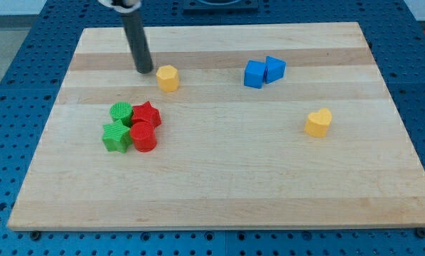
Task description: Slide yellow hexagon closer to blue cube
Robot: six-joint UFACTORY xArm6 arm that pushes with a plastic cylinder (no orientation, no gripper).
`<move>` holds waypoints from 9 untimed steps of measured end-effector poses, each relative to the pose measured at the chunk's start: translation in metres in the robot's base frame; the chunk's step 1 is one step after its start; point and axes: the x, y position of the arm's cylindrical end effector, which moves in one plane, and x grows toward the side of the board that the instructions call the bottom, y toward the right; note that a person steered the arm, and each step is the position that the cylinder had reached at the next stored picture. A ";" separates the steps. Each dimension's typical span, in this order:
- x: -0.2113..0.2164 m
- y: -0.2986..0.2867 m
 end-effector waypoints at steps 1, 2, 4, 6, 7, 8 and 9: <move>0.028 0.074; 0.037 0.104; 0.037 0.029; 0.074 0.070; 0.079 0.127; 0.102 0.127; 0.110 0.143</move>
